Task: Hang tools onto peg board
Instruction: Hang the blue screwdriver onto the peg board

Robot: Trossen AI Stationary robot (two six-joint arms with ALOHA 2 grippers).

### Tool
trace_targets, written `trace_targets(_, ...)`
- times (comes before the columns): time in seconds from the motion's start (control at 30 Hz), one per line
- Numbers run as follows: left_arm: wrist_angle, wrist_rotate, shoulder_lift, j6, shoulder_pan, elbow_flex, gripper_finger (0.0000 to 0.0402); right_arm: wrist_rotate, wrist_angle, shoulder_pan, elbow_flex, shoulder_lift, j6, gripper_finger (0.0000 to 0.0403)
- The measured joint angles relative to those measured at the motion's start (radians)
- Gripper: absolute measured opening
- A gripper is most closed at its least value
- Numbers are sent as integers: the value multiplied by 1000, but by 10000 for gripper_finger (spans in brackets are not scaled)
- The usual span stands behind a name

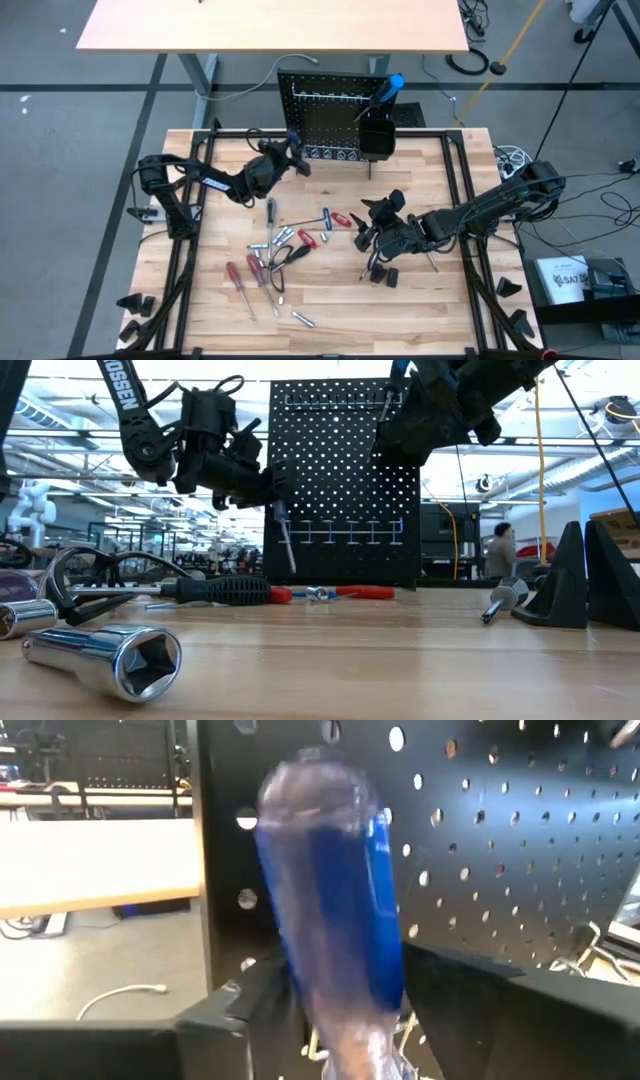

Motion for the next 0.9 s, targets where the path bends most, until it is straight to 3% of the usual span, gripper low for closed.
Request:
trace_targets(0.23, -4, -1, 0, 59, -31, 0, 231, -3, 0, 0, 0, 0, -2, 231)
trace_targets(0.47, -23, -73, -1, 85, -65, 0, 261, -5, 0, 0, 0, 0, -4, 231)
trace_targets(0.9, -276, -91, -114, 78, -87, -2, 282, -30, 0, 0, 0, 0, -7, 231)
